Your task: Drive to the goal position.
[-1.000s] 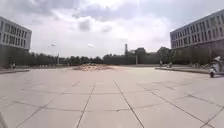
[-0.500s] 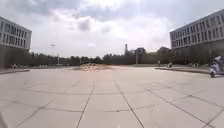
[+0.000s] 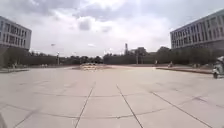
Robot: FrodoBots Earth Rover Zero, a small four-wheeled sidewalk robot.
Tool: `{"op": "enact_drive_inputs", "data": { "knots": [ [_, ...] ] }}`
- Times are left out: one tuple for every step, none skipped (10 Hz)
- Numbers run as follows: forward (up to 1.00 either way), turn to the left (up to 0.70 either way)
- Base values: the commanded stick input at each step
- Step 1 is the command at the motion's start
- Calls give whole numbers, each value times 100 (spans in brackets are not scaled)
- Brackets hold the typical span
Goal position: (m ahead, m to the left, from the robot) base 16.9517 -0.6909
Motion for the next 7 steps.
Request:
{"op": "enact_drive_inputs", "data": {
  "knots": [
    [100,-13],
    [100,-31],
    [100,-39],
    [100,-17],
    [100,0],
    [100,0],
    [100,0]
  ]
}}
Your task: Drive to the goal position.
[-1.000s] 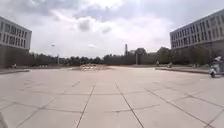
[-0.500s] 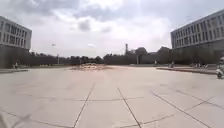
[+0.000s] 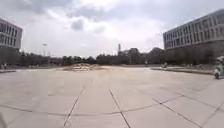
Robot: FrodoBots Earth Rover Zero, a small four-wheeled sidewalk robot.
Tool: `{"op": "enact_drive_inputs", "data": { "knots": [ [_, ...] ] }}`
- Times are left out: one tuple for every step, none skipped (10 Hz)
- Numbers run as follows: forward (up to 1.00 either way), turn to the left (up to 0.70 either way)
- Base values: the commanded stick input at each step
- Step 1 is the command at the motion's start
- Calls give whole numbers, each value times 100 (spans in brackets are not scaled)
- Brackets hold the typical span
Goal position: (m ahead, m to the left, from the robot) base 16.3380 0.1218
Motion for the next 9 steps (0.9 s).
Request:
{"op": "enact_drive_inputs", "data": {
  "knots": [
    [100,0],
    [100,0],
    [100,0],
    [100,0],
    [100,0],
    [100,0],
    [100,0],
    [100,0],
    [100,0]
  ]
}}
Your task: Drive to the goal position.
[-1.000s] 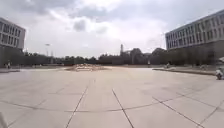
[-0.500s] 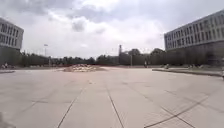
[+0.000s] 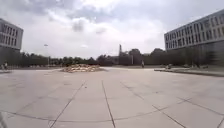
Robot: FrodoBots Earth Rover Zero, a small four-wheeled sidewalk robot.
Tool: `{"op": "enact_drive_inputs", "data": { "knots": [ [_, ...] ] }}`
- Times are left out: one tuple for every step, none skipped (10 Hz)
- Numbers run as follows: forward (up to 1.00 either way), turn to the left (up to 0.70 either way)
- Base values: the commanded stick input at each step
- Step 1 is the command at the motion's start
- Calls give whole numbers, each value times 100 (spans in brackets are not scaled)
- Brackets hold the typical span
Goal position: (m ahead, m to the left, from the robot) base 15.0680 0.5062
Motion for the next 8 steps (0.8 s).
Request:
{"op": "enact_drive_inputs", "data": {
  "knots": [
    [100,0],
    [100,0],
    [100,0],
    [100,0],
    [100,0],
    [100,0],
    [100,0],
    [100,0]
  ]
}}
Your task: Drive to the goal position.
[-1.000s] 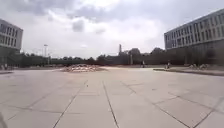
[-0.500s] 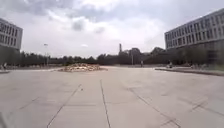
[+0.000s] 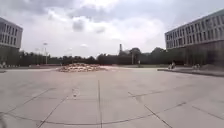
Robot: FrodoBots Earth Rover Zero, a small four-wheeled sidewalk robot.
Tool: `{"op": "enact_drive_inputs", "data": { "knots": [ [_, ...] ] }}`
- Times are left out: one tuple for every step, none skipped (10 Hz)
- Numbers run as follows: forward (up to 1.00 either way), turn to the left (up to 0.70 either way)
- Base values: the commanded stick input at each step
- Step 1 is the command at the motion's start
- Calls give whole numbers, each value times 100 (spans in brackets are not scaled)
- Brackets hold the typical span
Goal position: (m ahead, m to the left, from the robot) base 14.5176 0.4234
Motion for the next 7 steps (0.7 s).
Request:
{"op": "enact_drive_inputs", "data": {
  "knots": [
    [100,0],
    [100,0],
    [100,0],
    [100,0],
    [100,0],
    [100,0],
    [100,0]
  ]
}}
